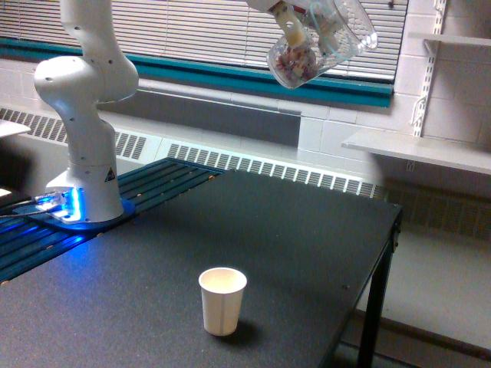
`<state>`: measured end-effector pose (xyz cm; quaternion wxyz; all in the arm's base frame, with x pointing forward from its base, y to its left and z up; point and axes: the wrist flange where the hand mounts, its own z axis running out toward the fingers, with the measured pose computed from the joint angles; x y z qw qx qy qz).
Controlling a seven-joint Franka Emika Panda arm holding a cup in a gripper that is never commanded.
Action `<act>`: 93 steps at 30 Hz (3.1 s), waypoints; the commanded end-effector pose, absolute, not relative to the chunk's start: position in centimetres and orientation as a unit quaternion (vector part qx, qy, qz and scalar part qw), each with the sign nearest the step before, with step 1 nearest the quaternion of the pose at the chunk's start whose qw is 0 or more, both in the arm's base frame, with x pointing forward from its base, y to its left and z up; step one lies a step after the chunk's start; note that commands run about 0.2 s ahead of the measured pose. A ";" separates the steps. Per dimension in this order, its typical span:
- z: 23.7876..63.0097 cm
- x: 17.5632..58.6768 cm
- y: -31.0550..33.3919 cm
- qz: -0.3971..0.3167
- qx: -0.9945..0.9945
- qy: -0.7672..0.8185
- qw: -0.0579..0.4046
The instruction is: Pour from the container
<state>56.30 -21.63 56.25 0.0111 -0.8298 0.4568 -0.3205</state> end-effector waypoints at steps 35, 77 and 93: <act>51.0 48.5 -25.0 -0.335 -0.833 0.440 -0.013; 39.4 41.7 -24.1 -0.234 -0.875 0.420 -0.063; 35.4 40.0 -23.4 -0.191 -0.880 0.428 -0.074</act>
